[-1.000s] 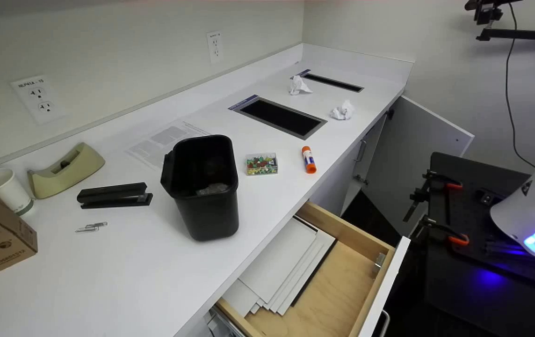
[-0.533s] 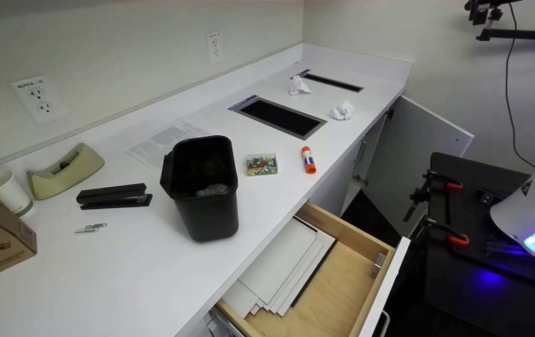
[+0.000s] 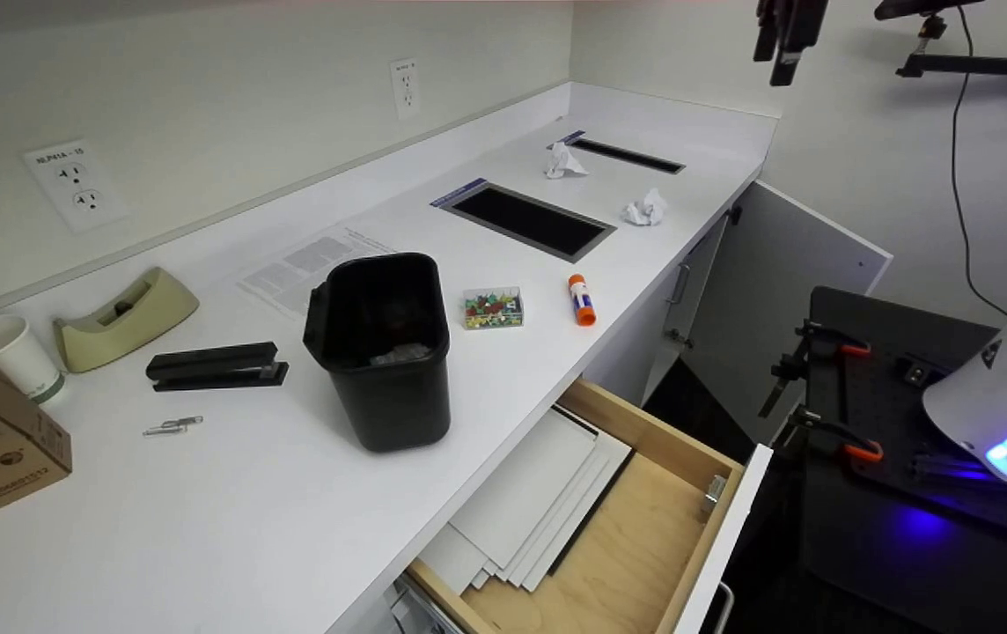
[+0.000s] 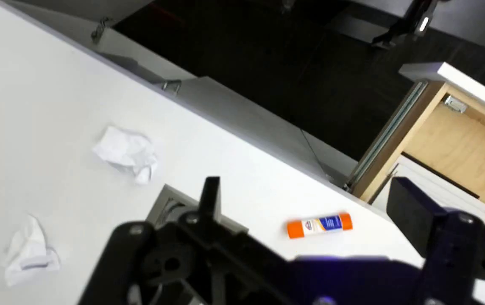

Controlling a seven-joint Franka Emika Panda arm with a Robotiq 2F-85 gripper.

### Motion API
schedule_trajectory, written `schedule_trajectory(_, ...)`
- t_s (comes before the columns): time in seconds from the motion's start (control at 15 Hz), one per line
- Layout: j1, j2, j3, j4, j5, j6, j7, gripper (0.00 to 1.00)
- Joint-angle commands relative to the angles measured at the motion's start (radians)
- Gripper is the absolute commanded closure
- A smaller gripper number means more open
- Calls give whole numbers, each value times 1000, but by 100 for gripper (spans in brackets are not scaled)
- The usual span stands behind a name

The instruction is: Take the small box from the counter and put it in the drawer

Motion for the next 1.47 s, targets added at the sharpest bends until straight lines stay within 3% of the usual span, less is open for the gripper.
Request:
schedule_trajectory(0.0,29,74,37,-8,87,165,28,0)
schedule_trajectory(0.13,33,103,47,-14,176,238,69,0)
schedule_trajectory(0.2,17,88,54,-6,129,185,34,0)
schedule_trajectory(0.67,20,113,59,-7,164,217,54,0)
schedule_trajectory(0.93,50,229,63,-19,195,520,-21,0)
schedule_trajectory(1.07,77,315,59,-18,267,672,-77,0)
schedule_trajectory(1.4,107,531,112,53,533,835,-266,0)
